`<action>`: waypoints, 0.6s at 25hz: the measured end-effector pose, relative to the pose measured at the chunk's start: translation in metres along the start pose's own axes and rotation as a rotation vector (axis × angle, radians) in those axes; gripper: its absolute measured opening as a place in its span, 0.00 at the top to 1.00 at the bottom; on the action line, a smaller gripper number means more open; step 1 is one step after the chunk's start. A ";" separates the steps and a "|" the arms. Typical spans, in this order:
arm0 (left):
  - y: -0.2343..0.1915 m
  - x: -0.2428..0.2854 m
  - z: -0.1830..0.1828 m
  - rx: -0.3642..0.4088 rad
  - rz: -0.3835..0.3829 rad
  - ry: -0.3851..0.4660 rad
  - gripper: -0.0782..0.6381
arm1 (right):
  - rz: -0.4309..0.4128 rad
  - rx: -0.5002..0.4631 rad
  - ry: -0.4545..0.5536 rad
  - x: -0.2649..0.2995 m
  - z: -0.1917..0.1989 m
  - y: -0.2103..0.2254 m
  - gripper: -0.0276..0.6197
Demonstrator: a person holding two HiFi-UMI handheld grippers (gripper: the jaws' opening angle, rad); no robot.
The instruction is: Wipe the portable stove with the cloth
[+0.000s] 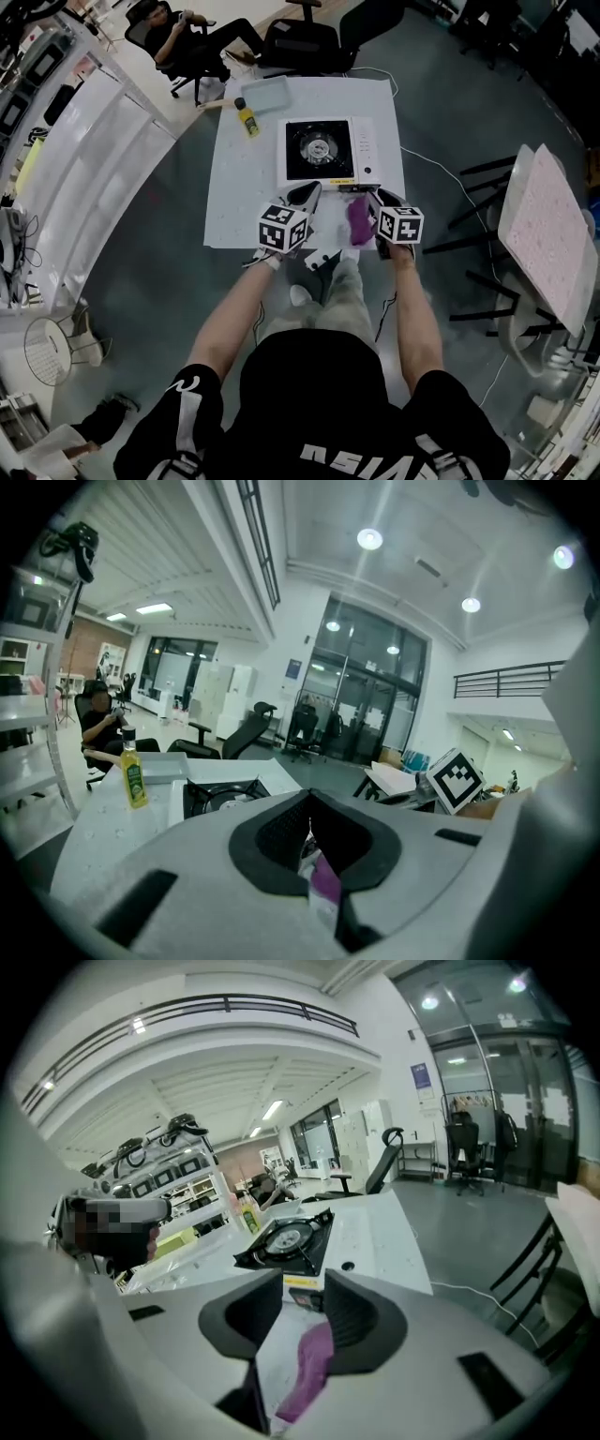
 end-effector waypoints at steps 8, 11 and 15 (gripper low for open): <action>0.003 -0.030 -0.037 0.018 -0.020 0.084 0.88 | -0.022 -0.106 0.149 -0.039 -0.057 -0.035 0.83; 0.003 -0.043 -0.045 0.017 -0.034 0.109 0.88 | -0.006 -0.183 0.190 -0.052 -0.071 -0.051 0.88; 0.001 -0.058 -0.052 0.018 -0.057 0.136 0.88 | -0.018 -0.240 0.231 -0.063 -0.083 -0.070 0.92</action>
Point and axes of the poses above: the fingertips, and each gripper's own axes: x forward along the fingers, y to its right, z out of its underside, the point moved 8 cm from there along -x, backward along the fingers, and after that the axes turned 2 degrees about x, right-handed, at the moved point
